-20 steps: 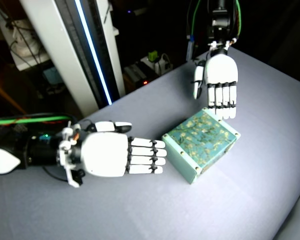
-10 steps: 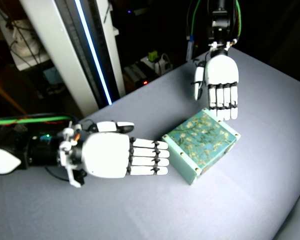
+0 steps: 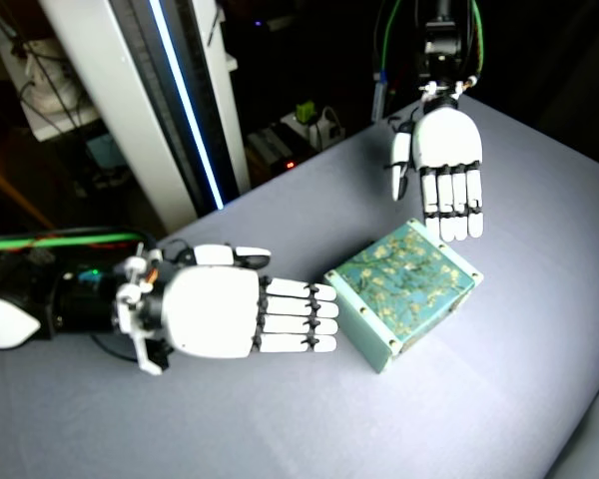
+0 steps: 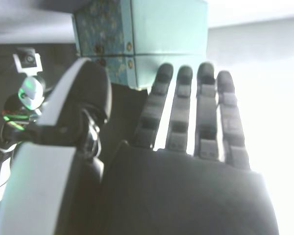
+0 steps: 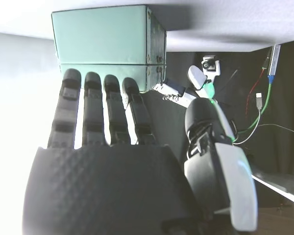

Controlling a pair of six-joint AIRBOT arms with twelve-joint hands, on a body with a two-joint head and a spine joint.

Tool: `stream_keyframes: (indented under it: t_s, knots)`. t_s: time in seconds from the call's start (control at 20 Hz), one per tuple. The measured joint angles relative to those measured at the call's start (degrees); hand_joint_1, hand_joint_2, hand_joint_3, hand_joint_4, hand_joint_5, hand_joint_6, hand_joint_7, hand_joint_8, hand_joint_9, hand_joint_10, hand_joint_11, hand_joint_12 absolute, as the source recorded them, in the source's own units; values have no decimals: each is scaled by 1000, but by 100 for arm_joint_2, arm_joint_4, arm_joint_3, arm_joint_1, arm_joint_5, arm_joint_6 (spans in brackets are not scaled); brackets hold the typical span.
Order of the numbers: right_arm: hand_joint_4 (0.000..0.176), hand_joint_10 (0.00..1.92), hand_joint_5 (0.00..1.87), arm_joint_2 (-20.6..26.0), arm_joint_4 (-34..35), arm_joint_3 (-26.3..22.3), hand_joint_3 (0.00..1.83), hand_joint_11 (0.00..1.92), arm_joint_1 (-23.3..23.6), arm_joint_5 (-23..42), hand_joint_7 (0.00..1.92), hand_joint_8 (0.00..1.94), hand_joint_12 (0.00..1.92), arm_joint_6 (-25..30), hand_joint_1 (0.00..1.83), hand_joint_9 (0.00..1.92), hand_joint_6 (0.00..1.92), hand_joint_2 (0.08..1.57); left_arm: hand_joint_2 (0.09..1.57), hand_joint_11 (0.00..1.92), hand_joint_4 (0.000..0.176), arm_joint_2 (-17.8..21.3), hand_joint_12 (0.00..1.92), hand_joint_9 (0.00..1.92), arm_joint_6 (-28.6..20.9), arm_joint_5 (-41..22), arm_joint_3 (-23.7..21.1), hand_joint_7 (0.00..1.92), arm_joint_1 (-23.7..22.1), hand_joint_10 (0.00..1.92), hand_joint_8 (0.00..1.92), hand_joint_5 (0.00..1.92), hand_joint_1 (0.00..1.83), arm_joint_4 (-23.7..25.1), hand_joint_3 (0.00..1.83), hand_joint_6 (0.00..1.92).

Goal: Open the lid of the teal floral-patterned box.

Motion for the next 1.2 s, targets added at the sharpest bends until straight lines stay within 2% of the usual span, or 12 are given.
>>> stream_keyframes:
  t_s: [0.1, 0.15, 0.4, 0.55, 0.6, 0.65, 0.7, 0.75, 1.0, 1.2]
  knots:
    - [0, 0, 136, 2, 140, 2, 0, 29, 0, 68, 102, 1, 121, -2, 0, 61, 1, 1258, 1547, 32, 0, 0, 19, 43, -37, -44, 0, 9, -13, 1, 3, 0, 0, 2, 1, 0]
    - [0, 3, 140, 2, 232, 20, 0, 16, -2, 153, 118, 6, 115, -2, 0, 66, 2, 1202, 1561, 8, 0, -2, 9, 3, -48, -109, 0, 0, -13, 0, 0, 0, 0, -33, 6, 0]
    - [0, 0, 134, -24, 599, 44, 0, 0, -2, 319, 100, 0, 83, -4, 0, 48, 0, 1260, 1569, 5, 0, -48, 3, 4, -61, -361, 24, 0, -11, 1, 0, 0, 0, -223, 28, 0]
    - [0, 15, 155, -35, 678, 55, 0, 49, -2, 476, 141, 15, 99, -2, 0, 90, 8, 1240, 1570, 39, 0, -48, 17, 13, -61, -557, 24, 0, 2, 5, 0, 0, 0, -433, 28, 0]
    - [0, 9, 171, -35, 723, 55, 0, 70, 0, 535, 169, 7, 105, -2, 0, 118, 4, 1256, 1552, 18, 12, -61, 8, 15, -59, -649, 24, 0, 4, 5, 0, 0, 0, -505, 18, 0]
    - [0, 8, 176, -37, 769, 55, 0, 78, 0, 575, 179, 7, 108, -2, 0, 127, 4, 1257, 1534, 13, 32, -92, 6, 47, -57, -763, 35, 0, 7, 17, 0, 0, 0, -605, 9, 0]
    - [0, 9, 179, -48, 820, 57, 1, 84, 0, 601, 183, 7, 110, -2, 0, 133, 4, 1262, 1527, 2, 28, -111, 0, 31, -59, -831, 42, 0, 9, 8, 0, 0, 0, -680, 5, 0]
    - [0, 10, 183, -61, 846, 61, 2, 94, 0, 623, 184, 7, 114, -2, 0, 139, 6, 1263, 1528, 0, 0, -118, 0, 21, -57, -898, 42, 0, 22, 3, 0, 0, 0, -719, 5, 0]
    - [0, 4, 218, -149, 1054, 116, 0, 83, 0, 835, 203, 9, 107, -4, 0, 137, 14, 1226, 1532, 23, 0, -212, 10, 10, -57, -1252, 48, 0, 72, 0, 0, 0, 0, -1036, 4, 0]
    - [0, 0, 173, -293, 1434, 160, 8, 39, -2, 1003, 137, 0, 85, -4, 0, 85, 0, 1272, 1502, 75, 0, -339, 32, 34, -61, -1550, 70, 0, 114, 9, 0, 0, 0, -1353, 0, 0]
